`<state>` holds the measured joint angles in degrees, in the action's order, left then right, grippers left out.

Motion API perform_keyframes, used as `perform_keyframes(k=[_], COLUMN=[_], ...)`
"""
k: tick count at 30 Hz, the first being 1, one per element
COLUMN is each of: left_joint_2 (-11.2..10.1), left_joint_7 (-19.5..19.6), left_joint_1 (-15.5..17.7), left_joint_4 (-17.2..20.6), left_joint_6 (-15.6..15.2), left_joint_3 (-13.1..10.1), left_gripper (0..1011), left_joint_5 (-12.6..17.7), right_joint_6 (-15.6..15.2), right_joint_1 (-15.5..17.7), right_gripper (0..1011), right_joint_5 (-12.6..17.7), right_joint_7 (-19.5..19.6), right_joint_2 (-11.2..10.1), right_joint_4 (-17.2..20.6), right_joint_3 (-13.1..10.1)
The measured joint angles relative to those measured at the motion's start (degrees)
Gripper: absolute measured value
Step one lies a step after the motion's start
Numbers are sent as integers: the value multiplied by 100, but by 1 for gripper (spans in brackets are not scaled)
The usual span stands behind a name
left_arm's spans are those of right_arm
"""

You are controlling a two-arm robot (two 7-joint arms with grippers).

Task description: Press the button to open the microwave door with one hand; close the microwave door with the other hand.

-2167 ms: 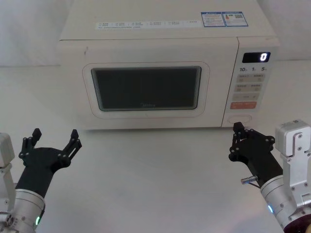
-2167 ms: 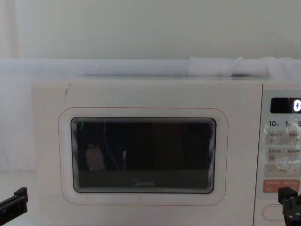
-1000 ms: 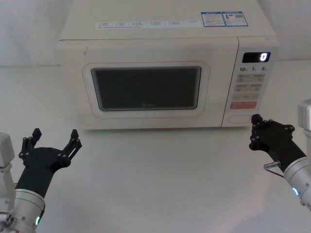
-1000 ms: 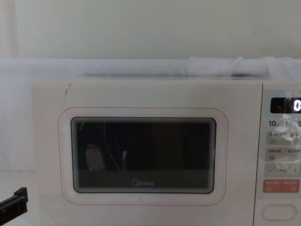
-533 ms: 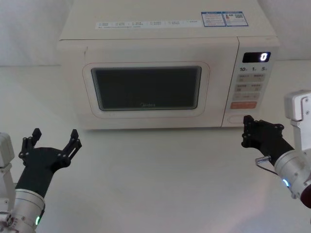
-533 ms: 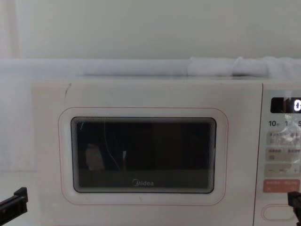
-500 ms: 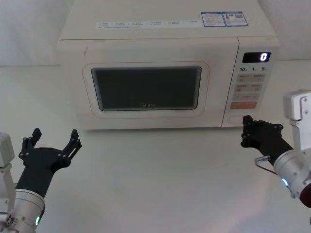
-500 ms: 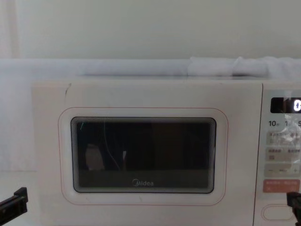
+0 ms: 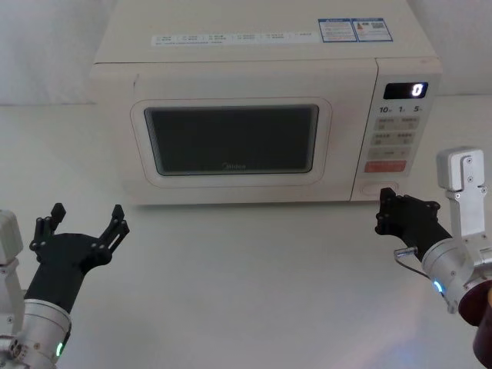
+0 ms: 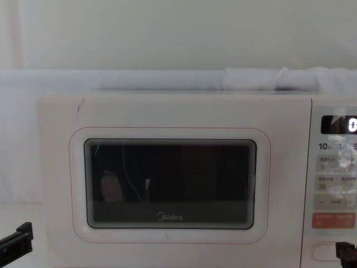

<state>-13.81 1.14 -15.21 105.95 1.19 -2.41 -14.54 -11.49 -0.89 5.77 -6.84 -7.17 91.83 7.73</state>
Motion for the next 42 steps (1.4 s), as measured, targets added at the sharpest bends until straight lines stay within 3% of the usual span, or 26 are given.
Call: perform_keyframes(k=[16, 42], left_joint_2=[0, 0], left_joint_7=[0, 0], left_joint_1=[0, 0], left_joint_4=[0, 0], left_joint_6=[0, 0], left_joint_3=[0, 0], left_gripper=[1001, 1001], left_joint_5=[0, 0], right_joint_6=[212, 98], right_joint_1=[-57, -283], right_gripper=[0, 0], right_joint_5=[133, 201], right_joint_7=[65, 104], right_joint_2=[203, 306], right_joint_4=[-284, -482], right_joint_3=[-141, -76])
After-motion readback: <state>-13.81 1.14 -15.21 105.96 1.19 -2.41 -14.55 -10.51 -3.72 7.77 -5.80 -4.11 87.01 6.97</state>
